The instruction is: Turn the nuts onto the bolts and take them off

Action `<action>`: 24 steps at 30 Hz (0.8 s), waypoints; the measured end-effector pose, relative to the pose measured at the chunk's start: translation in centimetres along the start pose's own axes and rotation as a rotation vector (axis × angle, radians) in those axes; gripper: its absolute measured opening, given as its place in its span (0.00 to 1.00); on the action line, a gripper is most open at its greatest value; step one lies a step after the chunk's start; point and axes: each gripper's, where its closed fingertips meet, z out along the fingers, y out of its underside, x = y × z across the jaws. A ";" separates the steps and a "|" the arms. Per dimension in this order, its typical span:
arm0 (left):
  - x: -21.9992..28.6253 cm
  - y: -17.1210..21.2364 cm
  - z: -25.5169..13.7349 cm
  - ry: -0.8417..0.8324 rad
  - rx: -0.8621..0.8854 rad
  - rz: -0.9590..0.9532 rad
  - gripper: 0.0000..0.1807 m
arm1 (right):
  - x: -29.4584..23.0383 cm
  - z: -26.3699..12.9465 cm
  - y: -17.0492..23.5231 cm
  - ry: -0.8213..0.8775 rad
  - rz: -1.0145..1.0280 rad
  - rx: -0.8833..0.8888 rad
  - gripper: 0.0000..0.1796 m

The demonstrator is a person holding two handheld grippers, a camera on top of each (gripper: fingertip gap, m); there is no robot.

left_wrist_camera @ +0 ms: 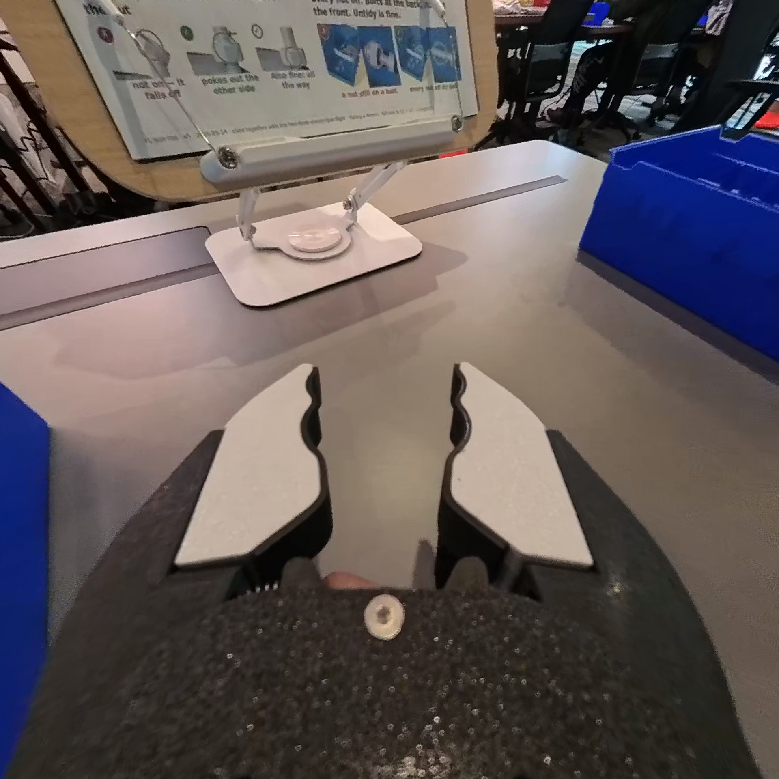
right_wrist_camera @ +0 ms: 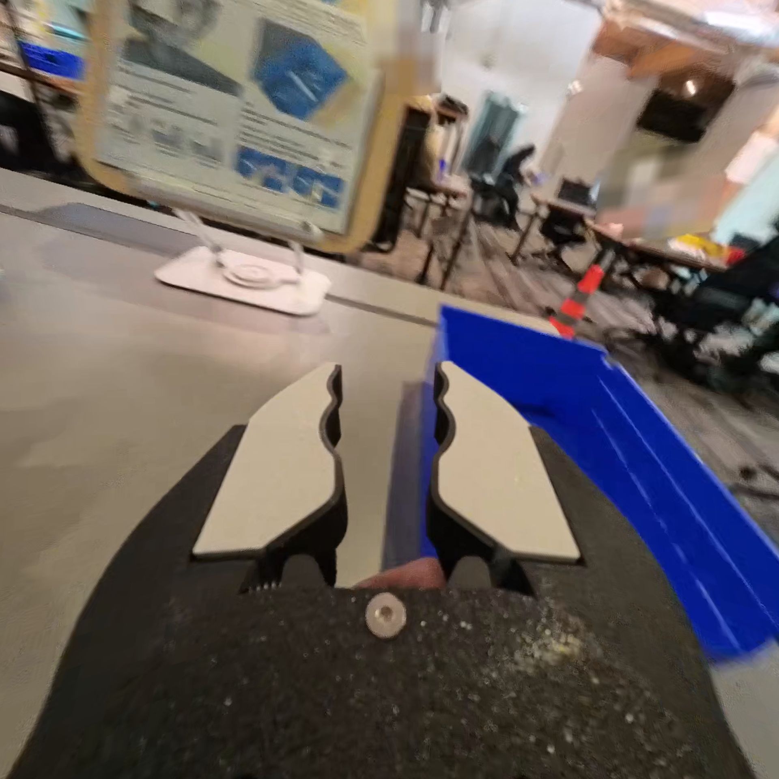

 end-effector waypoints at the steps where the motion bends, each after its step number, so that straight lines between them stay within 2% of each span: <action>1: 0.2 -0.1 -0.1 0.004 0.004 0.004 0.33 | 1.5 -0.6 1.3 0.024 0.044 -0.045 0.26; 5: 0.6 -0.5 -0.4 -0.018 0.023 0.070 0.33 | 4.3 -1.9 6.3 0.065 0.177 -0.175 0.30; 9: 0.3 -0.6 -0.4 -0.072 0.030 0.144 0.33 | 1.8 -0.5 9.6 -0.090 0.290 -0.267 0.24; 10: 0.1 -0.6 -0.3 -0.080 0.029 0.152 0.33 | 1.0 -0.2 9.8 -0.119 0.314 -0.274 0.27; 13: 0.0 -0.4 -0.2 -0.079 0.017 0.144 0.33 | -0.6 0.1 9.3 -0.145 0.322 -0.271 0.31; 17: 0.3 -0.2 -0.2 -0.042 0.004 0.103 0.34 | -5.6 -0.8 7.9 -0.338 0.338 -0.276 0.28; 18: 0.4 -0.2 -0.2 -0.035 0.000 0.101 0.34 | -5.9 -1.2 7.4 -0.334 0.335 -0.267 0.27; 22: 1.7 0.0 -0.2 0.008 -0.001 0.109 0.35 | -4.9 -4.9 5.1 -0.314 0.275 -0.196 0.29; 24: 3.8 0.5 -0.2 0.082 -0.018 0.086 0.35 | -2.5 -7.3 4.2 -0.241 0.246 -0.141 0.29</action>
